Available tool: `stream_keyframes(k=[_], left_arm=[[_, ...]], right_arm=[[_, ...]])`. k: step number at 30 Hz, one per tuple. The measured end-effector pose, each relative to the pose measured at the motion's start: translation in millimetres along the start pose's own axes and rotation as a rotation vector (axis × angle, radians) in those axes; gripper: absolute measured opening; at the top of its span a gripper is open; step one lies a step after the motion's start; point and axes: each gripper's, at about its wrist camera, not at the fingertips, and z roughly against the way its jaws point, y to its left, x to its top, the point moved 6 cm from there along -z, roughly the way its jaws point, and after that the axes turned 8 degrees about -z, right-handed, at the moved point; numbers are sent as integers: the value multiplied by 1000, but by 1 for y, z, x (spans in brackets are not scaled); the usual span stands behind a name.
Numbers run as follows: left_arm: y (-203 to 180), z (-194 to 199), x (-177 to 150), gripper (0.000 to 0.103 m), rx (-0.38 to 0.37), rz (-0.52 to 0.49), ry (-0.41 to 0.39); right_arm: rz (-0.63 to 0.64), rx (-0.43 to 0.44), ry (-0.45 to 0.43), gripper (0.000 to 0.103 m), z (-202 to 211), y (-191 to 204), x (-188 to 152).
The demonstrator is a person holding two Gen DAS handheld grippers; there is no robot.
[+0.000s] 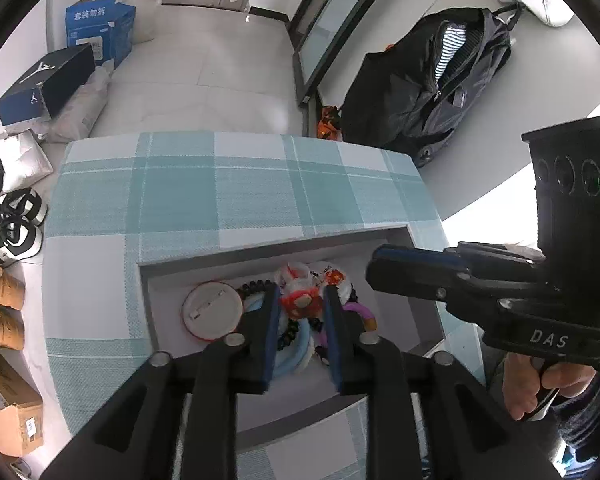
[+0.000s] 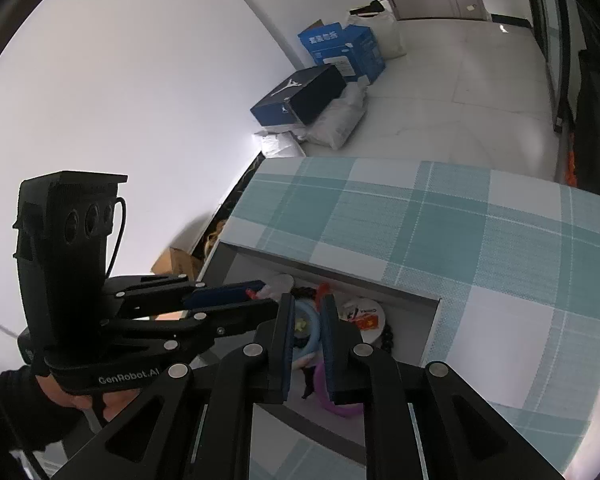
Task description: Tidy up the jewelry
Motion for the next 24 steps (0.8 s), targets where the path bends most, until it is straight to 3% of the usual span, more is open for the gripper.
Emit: stream_keyframes(k=[1, 2, 3, 5, 9, 14, 19, 24], left_arm=[[1, 2, 1, 42, -10, 6, -7], [2, 4, 0, 64, -12, 15, -16], [4, 7, 1, 71, -3, 26, -33], [6, 12, 3, 71, 7, 30, -55], [6, 22, 2, 71, 54, 14, -89], [9, 29, -1, 71, 99, 27, -112], [13, 43, -5, 71, 174, 66, -145], [9, 66, -6, 71, 254, 58, -219]], right_arm=[[-2, 2, 2, 22, 0, -1, 0], [-7, 2, -1, 28, 2, -1, 0], [-16, -4, -15, 29, 5, -3, 1], [-19, 0, -30, 29, 10, -3, 2], [-35, -17, -98, 50, 26, -6, 4], [-37, -26, -147, 62, 41, -4, 2], [-12, -56, -174, 64, 50, 3, -4], [19, -53, -226, 76, 65, 15, -8]])
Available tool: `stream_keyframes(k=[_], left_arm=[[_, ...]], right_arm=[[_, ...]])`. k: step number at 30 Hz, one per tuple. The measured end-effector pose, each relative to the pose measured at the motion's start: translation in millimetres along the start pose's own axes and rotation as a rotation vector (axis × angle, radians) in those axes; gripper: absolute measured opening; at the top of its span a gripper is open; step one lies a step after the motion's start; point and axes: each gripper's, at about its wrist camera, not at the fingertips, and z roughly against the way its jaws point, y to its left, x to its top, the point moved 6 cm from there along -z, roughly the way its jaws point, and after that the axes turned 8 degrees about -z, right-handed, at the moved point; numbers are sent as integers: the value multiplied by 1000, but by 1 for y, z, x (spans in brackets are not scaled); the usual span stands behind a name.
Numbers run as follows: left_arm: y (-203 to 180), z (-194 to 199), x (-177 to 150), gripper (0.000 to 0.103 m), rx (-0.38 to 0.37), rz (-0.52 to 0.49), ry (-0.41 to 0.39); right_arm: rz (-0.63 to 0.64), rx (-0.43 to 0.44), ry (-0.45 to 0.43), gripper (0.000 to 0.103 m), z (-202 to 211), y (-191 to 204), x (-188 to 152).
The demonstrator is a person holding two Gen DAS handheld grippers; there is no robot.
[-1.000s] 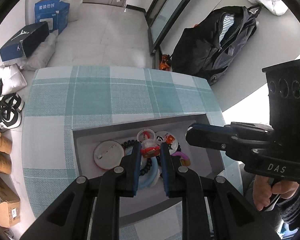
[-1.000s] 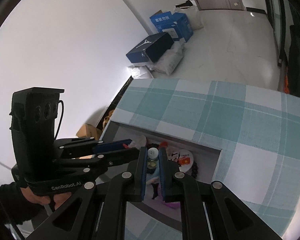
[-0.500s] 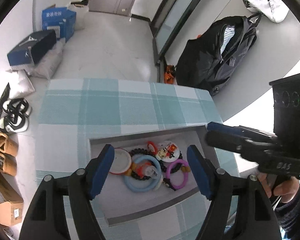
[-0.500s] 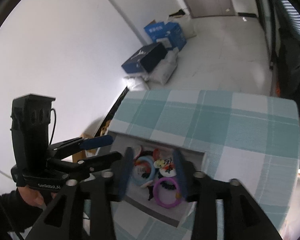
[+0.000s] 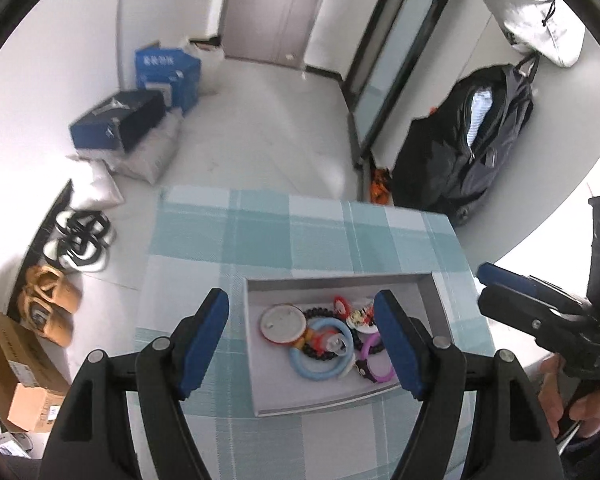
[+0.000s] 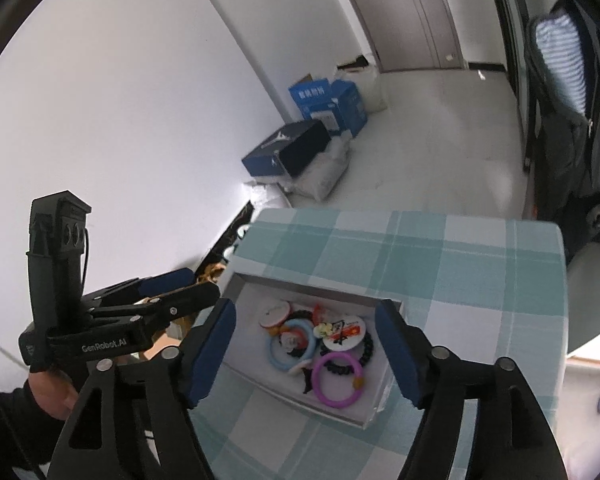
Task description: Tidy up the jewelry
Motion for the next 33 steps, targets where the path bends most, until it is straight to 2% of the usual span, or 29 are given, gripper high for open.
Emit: stream_keyframes(k=[3, 10, 15, 23, 31, 33], left_arm=[[-2, 10, 0, 71, 30, -15, -43], [-10, 27, -3, 71, 100, -39, -110], [-17, 31, -17, 72, 109, -16, -100], [-33, 36, -37, 72, 134, -33, -82], [-35, 38, -41, 72, 144, -26, -90], [-32, 35, -43, 72, 153, -5, -72]], right_arm=[[2, -8, -31, 83, 10, 4, -1], [-14, -19, -64, 85, 26, 6, -11], [-26, -34, -97, 88, 41, 5, -26], [7, -110, -91, 93, 46, 5, -54], [7, -132, -93, 96, 49, 3, -67], [12, -139, -92, 96, 49, 3, -67]])
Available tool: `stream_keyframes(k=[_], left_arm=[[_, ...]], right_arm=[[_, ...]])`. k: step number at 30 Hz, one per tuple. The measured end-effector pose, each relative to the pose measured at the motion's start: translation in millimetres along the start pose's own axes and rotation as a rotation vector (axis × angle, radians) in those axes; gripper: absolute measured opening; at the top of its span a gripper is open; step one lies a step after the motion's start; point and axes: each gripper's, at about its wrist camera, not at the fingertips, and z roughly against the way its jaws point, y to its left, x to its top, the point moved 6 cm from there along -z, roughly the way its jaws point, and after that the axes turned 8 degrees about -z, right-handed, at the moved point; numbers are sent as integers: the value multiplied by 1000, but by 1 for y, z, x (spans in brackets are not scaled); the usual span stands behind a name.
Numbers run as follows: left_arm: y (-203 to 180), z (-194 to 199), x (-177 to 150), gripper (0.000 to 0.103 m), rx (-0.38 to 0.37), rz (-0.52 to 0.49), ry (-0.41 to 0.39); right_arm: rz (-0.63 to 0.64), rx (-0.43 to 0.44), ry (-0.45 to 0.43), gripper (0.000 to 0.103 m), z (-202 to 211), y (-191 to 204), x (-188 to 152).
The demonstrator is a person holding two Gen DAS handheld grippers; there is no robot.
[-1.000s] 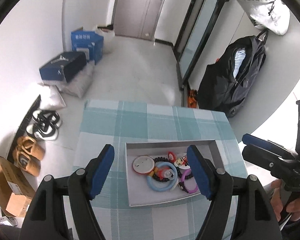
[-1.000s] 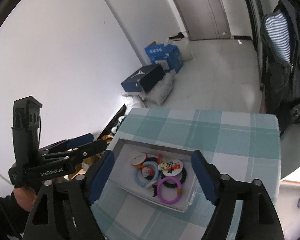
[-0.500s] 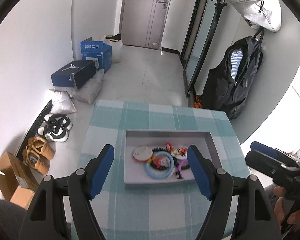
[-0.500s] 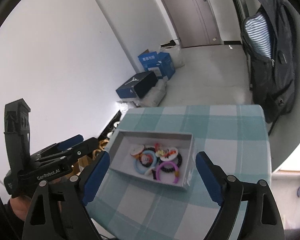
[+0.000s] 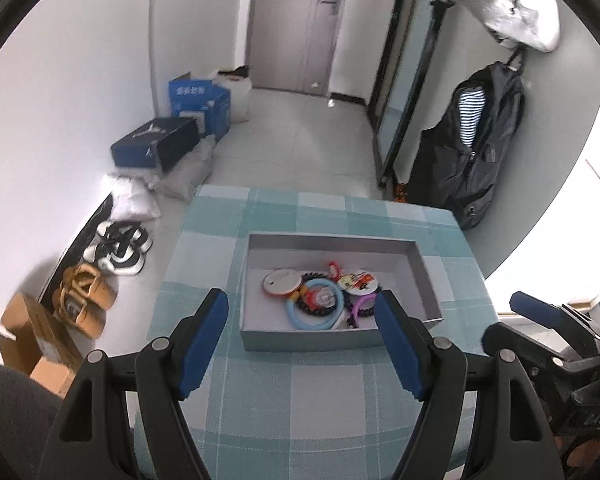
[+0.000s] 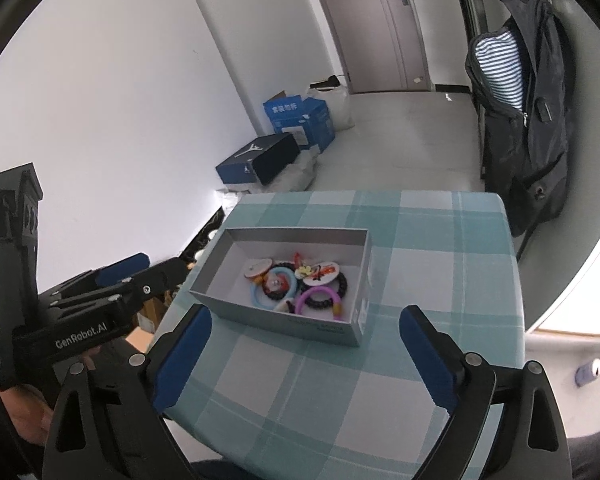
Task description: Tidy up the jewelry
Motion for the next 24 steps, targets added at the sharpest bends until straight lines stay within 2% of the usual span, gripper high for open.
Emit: stream_keyframes(k=[13, 24], left_arm=[[-3, -6, -3, 72, 14, -29, 13], [-8, -6, -2, 72, -22, -38, 7]], right_arm=[[5, 17, -6, 96, -4, 0, 0], [-7, 6, -16, 96, -2, -3, 2]])
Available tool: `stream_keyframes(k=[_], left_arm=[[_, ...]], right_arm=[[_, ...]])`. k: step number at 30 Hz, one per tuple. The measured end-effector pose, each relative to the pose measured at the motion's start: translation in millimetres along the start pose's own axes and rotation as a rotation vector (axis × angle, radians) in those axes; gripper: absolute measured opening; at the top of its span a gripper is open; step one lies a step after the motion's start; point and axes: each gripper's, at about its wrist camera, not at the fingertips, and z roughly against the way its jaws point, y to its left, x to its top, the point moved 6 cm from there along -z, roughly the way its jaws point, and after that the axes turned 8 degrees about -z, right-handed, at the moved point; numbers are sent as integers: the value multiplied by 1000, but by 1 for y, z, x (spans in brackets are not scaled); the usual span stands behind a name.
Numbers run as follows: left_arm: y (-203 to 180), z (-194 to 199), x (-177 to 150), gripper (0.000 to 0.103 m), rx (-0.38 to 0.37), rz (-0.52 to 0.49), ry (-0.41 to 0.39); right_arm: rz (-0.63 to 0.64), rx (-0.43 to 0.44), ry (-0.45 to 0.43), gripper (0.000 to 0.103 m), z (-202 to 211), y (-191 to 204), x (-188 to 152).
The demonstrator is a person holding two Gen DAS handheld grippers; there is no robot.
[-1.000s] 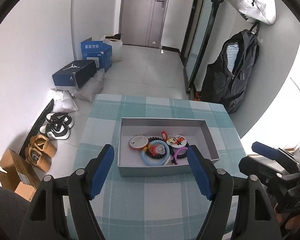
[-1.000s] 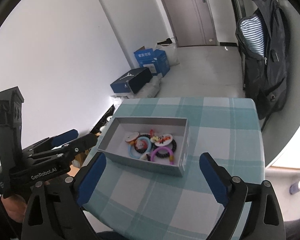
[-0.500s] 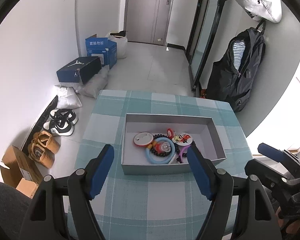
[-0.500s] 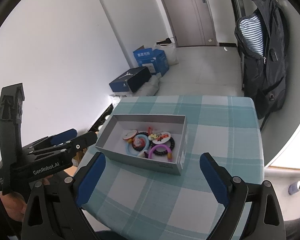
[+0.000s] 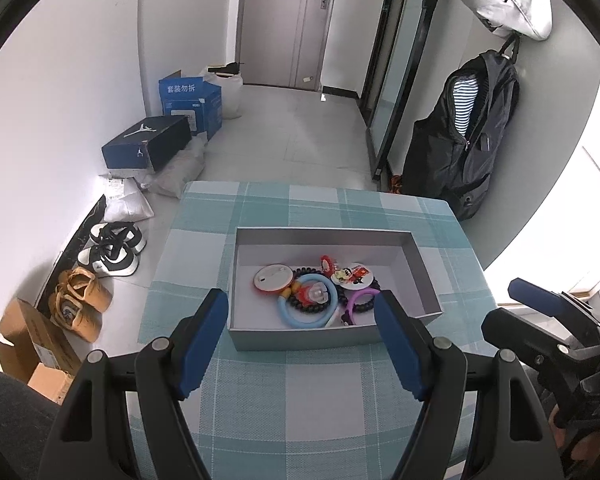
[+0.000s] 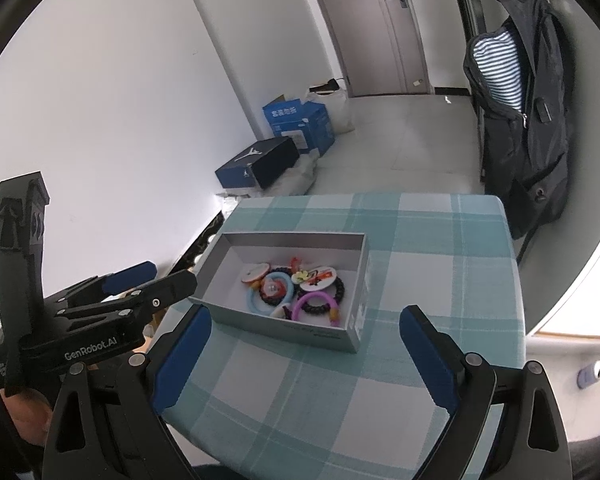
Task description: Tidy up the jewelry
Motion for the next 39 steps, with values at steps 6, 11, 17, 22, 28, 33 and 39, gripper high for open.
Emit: stream_keyframes(k=[6, 11, 17, 22, 28, 33, 39], left_arm=[[1, 0, 0, 72, -13, 11, 7], [-2, 2, 0, 72, -17, 3, 0], [-2, 1, 0, 72, -23, 6, 1], [-2, 2, 1, 72, -24, 7, -3], [-3, 2, 1, 72, -29, 8, -3], [-2, 2, 1, 72, -29, 13, -5], [0, 3, 2, 72, -18, 26, -13]], right_arm=[[-2, 4, -6, 96, 1, 0, 1], [-1, 2, -6, 96, 1, 1, 0], [-4, 1, -8, 96, 0, 0, 1], [-8, -2, -13, 96, 0, -1, 2], [-19, -3, -13, 96, 1, -3, 3], [-19, -3, -14, 96, 1, -3, 3], [-18, -6, -15, 96, 0, -3, 3]])
